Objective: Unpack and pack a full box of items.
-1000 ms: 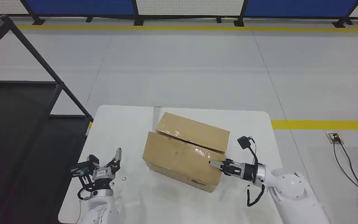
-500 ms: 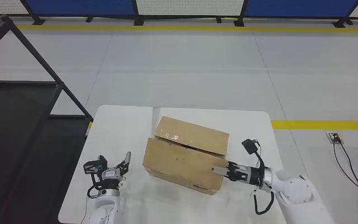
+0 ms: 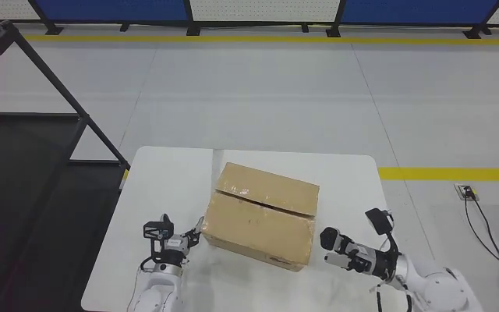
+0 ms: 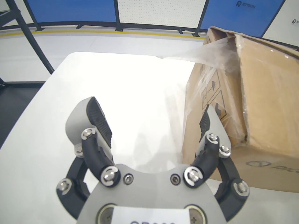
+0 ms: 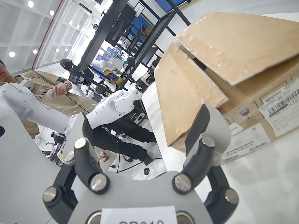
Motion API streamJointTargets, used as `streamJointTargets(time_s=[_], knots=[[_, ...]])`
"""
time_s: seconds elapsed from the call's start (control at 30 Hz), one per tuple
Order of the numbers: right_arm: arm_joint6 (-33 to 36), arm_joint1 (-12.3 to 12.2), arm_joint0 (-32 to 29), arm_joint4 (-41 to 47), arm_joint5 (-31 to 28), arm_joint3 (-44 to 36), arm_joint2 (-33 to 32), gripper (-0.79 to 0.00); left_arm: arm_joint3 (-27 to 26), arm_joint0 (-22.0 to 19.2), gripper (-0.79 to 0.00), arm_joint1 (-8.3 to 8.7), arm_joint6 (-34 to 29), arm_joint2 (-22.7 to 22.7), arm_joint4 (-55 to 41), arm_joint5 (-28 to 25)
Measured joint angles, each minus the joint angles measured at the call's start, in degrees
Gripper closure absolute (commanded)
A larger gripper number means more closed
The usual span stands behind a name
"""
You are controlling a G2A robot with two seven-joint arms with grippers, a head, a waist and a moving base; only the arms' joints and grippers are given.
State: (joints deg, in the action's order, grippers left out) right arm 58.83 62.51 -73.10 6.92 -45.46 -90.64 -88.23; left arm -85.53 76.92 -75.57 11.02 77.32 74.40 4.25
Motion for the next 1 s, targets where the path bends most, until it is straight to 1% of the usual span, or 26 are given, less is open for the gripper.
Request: streamJointTargets(time_s=[0.13,0.27,0.57,0.67,0.7,0.77,0.83,0.93,1.0], knots=[[-2.1,-1.3,-3.0,-0.8,-2.1,-0.6,-0.8,-0.785,-0.1,0.5,-0.785,0.07,0.1,-0.5,2.2,-0.8],[-3.3,-2.3,-4.0,0.2,-3.2,0.0,-1.1,-0.785,-1.1,1.5,-0.785,0.21,0.0,-0.5,3.5,-2.0],[-4.6,-3.7,-3.2,2.5,-4.6,1.5,-0.4,-0.785,-3.1,3.7,-0.785,0.67,-0.8,0.1,6.0,-5.7],[-4.8,-4.1,-2.5,3.3,-4.8,2.1,0.1,-0.785,-3.7,4.3,-0.785,0.86,-1.2,1.1,5.7,-6.6],[-4.8,-4.2,-2.3,3.6,-4.8,2.3,0.2,-0.785,-3.7,4.3,-0.785,0.92,-1.2,2.0,5.3,-6.0],[-5.0,-4.4,-1.8,4.0,-4.9,2.8,0.5,-0.785,-2.9,3.3,-0.785,0.87,-1.1,3.6,4.5,-3.0],[-5.1,-4.6,-1.5,4.2,-5.1,3.2,0.6,-0.785,-1.2,1.6,-0.785,0.72,-0.9,4.2,4.7,0.3],[-5.7,-4.8,-1.4,4.7,-5.7,3.6,0.4,-0.785,3.1,-2.6,-0.785,0.47,-0.2,4.0,6.8,4.1],[-6.4,-4.9,-2.0,5.3,-6.4,3.6,-0.2,-0.785,6.5,-5.8,-0.785,0.28,0.7,3.2,8.2,4.9]])
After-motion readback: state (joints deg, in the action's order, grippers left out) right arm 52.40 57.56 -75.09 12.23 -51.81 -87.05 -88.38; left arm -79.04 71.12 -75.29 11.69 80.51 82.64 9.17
